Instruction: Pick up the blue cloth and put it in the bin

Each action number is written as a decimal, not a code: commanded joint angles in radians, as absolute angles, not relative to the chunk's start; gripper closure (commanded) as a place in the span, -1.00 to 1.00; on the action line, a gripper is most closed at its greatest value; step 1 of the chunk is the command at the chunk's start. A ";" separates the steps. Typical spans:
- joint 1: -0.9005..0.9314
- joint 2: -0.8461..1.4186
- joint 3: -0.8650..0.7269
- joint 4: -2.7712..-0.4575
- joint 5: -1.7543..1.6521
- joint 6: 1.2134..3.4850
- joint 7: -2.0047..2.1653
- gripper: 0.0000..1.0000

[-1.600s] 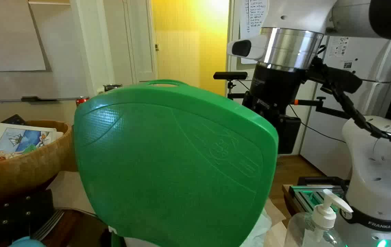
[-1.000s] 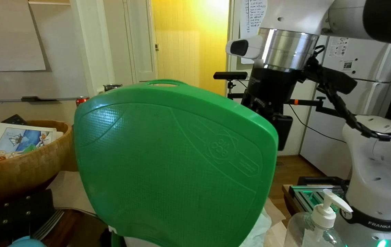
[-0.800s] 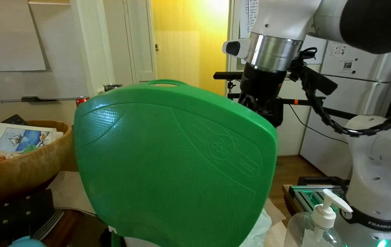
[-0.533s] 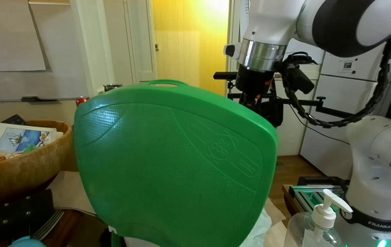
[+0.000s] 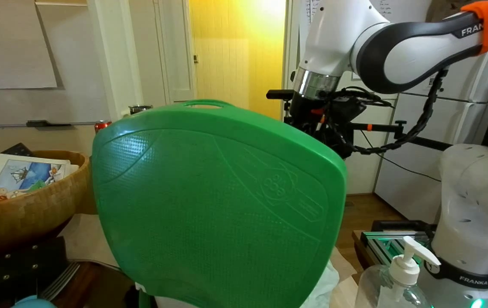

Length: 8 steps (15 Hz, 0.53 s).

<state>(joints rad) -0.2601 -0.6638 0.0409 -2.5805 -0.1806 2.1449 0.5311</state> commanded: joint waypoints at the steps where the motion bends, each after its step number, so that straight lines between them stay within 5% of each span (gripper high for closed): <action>1: -0.277 -0.665 0.046 -2.584 -0.177 2.154 0.550 -1.00; 8: -0.341 -0.624 0.083 -2.587 -0.205 2.170 0.719 -1.00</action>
